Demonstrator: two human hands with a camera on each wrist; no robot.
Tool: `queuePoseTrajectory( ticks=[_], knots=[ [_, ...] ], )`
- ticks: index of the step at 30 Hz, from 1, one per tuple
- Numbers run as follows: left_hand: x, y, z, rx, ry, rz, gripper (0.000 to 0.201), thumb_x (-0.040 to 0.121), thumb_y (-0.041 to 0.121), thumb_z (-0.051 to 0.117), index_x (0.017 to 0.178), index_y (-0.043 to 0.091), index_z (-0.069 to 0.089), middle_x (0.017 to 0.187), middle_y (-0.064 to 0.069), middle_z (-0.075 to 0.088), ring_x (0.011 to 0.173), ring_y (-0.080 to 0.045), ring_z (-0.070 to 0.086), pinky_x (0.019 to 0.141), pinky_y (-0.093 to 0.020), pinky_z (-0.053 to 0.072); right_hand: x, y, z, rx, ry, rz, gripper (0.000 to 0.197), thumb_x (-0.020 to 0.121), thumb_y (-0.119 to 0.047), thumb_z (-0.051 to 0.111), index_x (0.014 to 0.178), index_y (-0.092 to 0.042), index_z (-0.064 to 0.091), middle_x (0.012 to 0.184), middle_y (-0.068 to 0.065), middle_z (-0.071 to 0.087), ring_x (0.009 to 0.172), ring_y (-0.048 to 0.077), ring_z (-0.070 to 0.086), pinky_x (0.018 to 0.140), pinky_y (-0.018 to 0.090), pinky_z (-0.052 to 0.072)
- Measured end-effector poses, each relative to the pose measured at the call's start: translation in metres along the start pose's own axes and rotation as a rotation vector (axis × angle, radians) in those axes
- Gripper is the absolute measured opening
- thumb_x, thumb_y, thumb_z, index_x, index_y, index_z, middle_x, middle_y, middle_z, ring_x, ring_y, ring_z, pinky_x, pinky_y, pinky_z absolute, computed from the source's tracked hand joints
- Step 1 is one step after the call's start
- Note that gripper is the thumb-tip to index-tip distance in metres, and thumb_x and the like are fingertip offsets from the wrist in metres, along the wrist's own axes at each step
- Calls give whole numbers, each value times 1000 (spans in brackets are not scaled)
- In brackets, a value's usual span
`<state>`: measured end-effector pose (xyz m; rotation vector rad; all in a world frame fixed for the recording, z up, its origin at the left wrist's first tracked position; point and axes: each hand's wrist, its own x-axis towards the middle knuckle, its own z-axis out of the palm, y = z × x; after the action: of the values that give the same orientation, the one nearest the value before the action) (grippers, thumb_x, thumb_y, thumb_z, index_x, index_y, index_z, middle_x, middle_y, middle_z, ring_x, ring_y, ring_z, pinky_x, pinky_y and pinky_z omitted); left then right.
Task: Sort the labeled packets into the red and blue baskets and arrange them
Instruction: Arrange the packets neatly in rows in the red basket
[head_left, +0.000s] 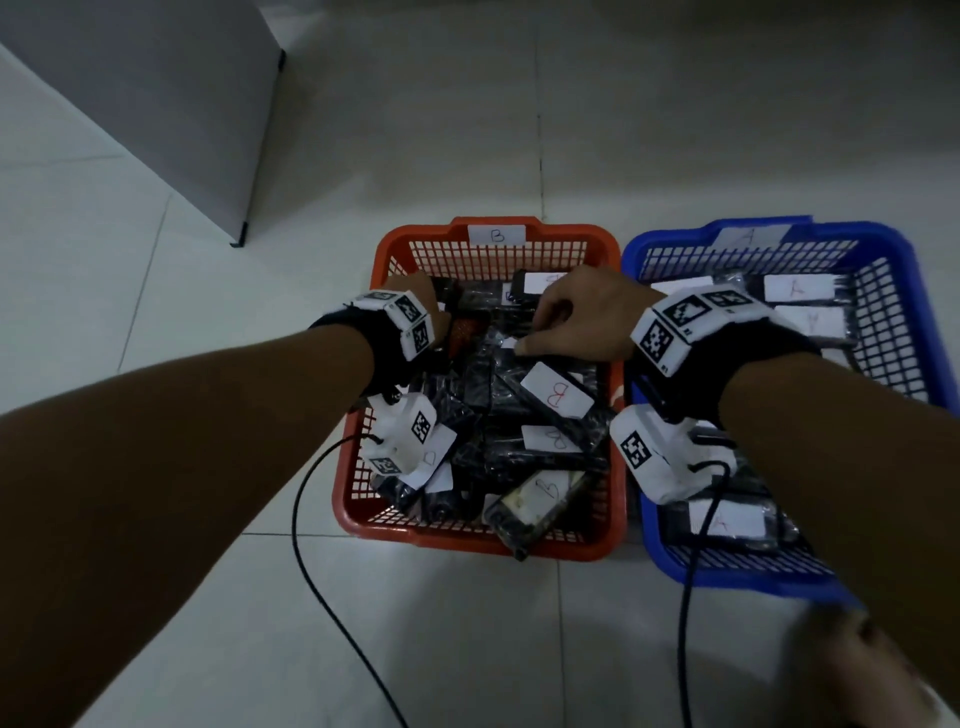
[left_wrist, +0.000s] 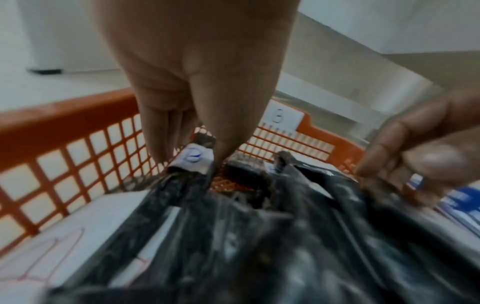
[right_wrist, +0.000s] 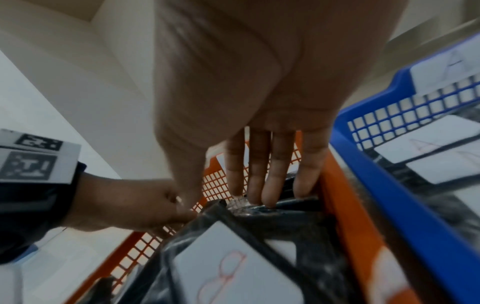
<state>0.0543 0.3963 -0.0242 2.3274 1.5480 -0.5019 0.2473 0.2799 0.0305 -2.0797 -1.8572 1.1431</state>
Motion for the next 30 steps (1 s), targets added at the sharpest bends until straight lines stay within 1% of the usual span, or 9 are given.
queuePoseTrajectory(
  ticks=[2, 5, 9, 13, 16, 19, 23, 27, 30],
  knots=[
    [-8, 5, -8, -54, 82, 56, 22, 90, 32, 57, 88, 10, 60, 74, -5, 60, 65, -24, 60, 61, -35, 54, -11, -1, 2, -14, -64, 52, 53, 67, -59, 80, 104, -23, 65, 97, -9, 63, 91, 11, 60, 77, 27, 52],
    [-20, 19, -22, -160, 72, 184, 23, 90, 33, 60, 90, 10, 67, 83, -4, 66, 72, -20, 60, 65, -30, 50, -21, -5, 6, -115, -118, 80, 63, 62, -53, 86, 110, -22, 59, 105, -7, 61, 95, 15, 58, 79, 29, 52],
    [-37, 33, -32, -252, -182, 356, 26, 86, 45, 64, 91, 21, 71, 87, 5, 69, 81, -14, 65, 79, -37, 56, -22, -7, 8, -108, -54, 100, 44, 72, -34, 84, 107, -15, 64, 103, 2, 66, 92, 20, 62, 79, 34, 55],
    [-41, 28, -26, -288, -159, 377, 24, 80, 44, 69, 93, 24, 71, 92, 7, 69, 88, -13, 64, 85, -37, 54, -17, -7, -3, 105, 151, 129, 19, 82, -23, 75, 97, -17, 66, 99, -5, 65, 86, 15, 63, 70, 25, 50],
    [-48, 29, -19, -199, -31, 490, 45, 69, 64, 71, 90, 25, 71, 87, 10, 65, 81, -10, 61, 73, -27, 51, -8, -10, -8, 96, 303, 68, 21, 86, -22, 69, 106, -18, 68, 101, -2, 62, 92, 16, 59, 76, 22, 44],
    [-59, 40, -17, -62, -3, 586, 57, 64, 71, 70, 95, 23, 71, 89, 8, 61, 80, -12, 57, 70, -25, 48, 6, -10, -4, 38, 266, -8, 29, 88, -19, 64, 118, -17, 68, 120, 4, 64, 109, 21, 60, 87, 22, 44],
    [-62, 51, -11, -74, -60, 513, 53, 62, 57, 80, 97, 18, 69, 96, 2, 68, 84, -16, 63, 75, -33, 56, 13, -8, 2, 33, 278, -21, 40, 92, -14, 56, 131, -18, 59, 135, 5, 58, 122, 23, 55, 104, 33, 45],
    [-55, 35, -30, -276, -168, 293, 37, 65, 41, 83, 91, 22, 63, 98, 3, 64, 91, -20, 61, 80, -37, 53, 8, -1, 1, 50, 400, 23, 31, 94, -13, 51, 123, -19, 61, 131, 6, 59, 115, 22, 58, 97, 27, 46],
    [-49, 12, -49, -527, -161, 86, 23, 72, 28, 81, 86, 20, 64, 100, -3, 67, 87, -24, 66, 77, -36, 57, 3, 2, -1, 92, 401, 53, 22, 92, -9, 53, 109, -15, 66, 122, 6, 63, 110, 23, 60, 94, 32, 50]
  ],
)
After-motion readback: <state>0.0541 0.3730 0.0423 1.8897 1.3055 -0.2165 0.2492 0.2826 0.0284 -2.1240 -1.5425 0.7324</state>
